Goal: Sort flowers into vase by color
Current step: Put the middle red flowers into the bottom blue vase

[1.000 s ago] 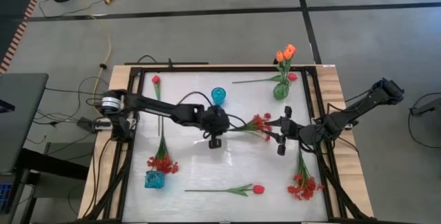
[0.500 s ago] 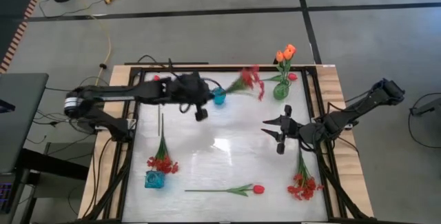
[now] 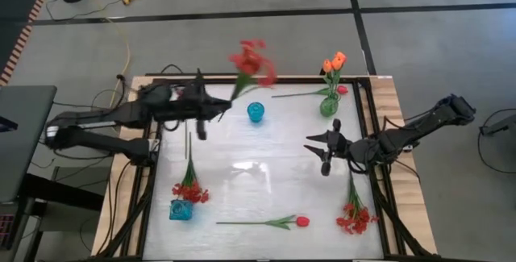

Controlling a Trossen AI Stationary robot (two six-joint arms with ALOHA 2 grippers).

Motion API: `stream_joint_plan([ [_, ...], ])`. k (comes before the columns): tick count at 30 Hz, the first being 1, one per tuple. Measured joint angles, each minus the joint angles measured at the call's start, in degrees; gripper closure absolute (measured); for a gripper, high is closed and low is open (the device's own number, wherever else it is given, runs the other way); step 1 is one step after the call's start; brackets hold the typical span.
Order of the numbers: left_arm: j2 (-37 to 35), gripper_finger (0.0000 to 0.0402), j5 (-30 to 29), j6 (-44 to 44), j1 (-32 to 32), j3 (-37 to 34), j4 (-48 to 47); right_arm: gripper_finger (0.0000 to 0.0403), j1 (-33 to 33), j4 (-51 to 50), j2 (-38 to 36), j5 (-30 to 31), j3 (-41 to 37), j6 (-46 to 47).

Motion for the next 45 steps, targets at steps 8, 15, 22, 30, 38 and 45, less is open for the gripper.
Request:
stream_joint_plan([
  [8,-11.52,0.04,4.4,-11.04,-7.62,-18.48,28.05,0.0241,-4.12,12.21,2.59,-9.71,0.0,-6.1],
  [15,-8.37,0.04,-1.5,-15.47,-12.6,-23.9,26.66,0.0241,-12.15,33.85,13.03,-22.42,2.61,-8.62],
  [22,1.95,0.04,-3.53,-14.99,-11.98,-23.85,33.47,0.0208,-16.38,33.4,23.3,-33.99,14.86,-5.84],
  [30,12.19,0.04,-1.73,-13.74,-10.05,-18.07,35.42,0.0122,-19.01,27.79,28.36,-34.21,22.86,-4.1],
  [38,18.0,0.04,0.89,-9.27,-9.59,-12.49,35.0,0.0106,-21.51,28.93,28.98,-36.4,22.99,-0.92],
  [45,19.6,0.04,1.25,-9.62,-8.01,-10.55,35.25,0.0106,-21.76,29.84,28.86,-41.66,23.08,2.56],
])
